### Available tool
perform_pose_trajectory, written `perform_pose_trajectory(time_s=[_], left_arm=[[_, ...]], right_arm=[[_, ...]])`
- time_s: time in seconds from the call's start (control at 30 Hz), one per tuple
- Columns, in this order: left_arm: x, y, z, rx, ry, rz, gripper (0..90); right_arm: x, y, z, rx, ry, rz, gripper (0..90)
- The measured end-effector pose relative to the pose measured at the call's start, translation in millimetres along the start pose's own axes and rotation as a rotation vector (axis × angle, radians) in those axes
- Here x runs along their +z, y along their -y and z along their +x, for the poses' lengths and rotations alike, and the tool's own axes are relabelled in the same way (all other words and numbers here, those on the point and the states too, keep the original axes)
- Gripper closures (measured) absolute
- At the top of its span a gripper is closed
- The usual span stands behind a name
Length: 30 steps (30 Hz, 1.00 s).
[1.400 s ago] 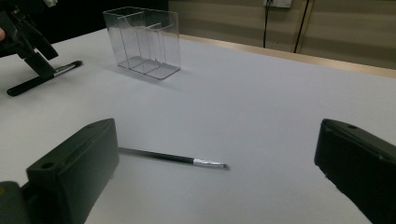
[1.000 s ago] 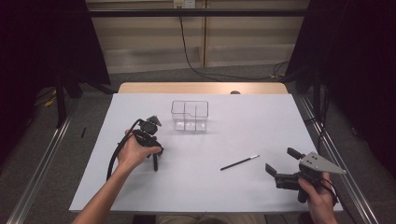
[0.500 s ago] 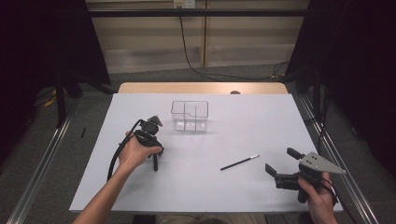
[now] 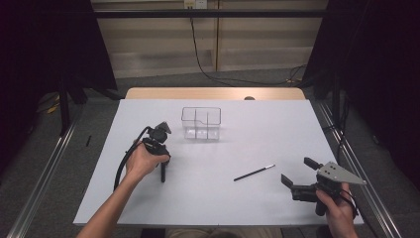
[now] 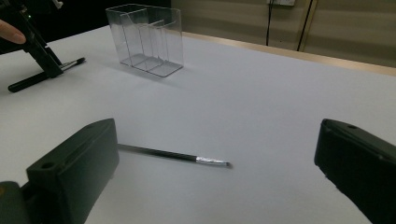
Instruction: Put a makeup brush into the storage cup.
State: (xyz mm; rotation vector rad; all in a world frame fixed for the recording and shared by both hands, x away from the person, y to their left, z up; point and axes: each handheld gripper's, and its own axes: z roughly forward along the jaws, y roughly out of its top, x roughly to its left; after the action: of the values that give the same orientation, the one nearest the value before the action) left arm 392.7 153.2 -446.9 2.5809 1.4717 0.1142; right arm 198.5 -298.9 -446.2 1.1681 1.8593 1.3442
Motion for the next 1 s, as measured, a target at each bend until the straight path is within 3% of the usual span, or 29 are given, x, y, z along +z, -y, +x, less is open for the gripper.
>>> perform_pose_trajectory(time_s=[0.3, 0.63, 0.83, 1.0], left_arm=[[-0.3, -0.6, 4.4, -0.005, 0.005, 0.009, 76.6], [-0.5, -1.3, 3.1, 0.021, -0.012, 0.014, 78.2], [-2.2, 2.0, 8.7, 0.012, 0.032, -0.015, 78.8], [-3.1, 4.3, 11.1, 0.004, 0.042, -0.034, 79.0]], right_arm=[[0.2, 0.0, 0.5, -0.003, -0.003, 0.0, 0.0], [0.4, 0.0, 0.3, -0.003, -0.005, 0.0, 0.0], [1.0, 0.0, 0.2, -0.005, -0.007, 0.002, 0.0], [1.2, 0.2, -0.4, -0.003, -0.002, 0.003, 0.0]])
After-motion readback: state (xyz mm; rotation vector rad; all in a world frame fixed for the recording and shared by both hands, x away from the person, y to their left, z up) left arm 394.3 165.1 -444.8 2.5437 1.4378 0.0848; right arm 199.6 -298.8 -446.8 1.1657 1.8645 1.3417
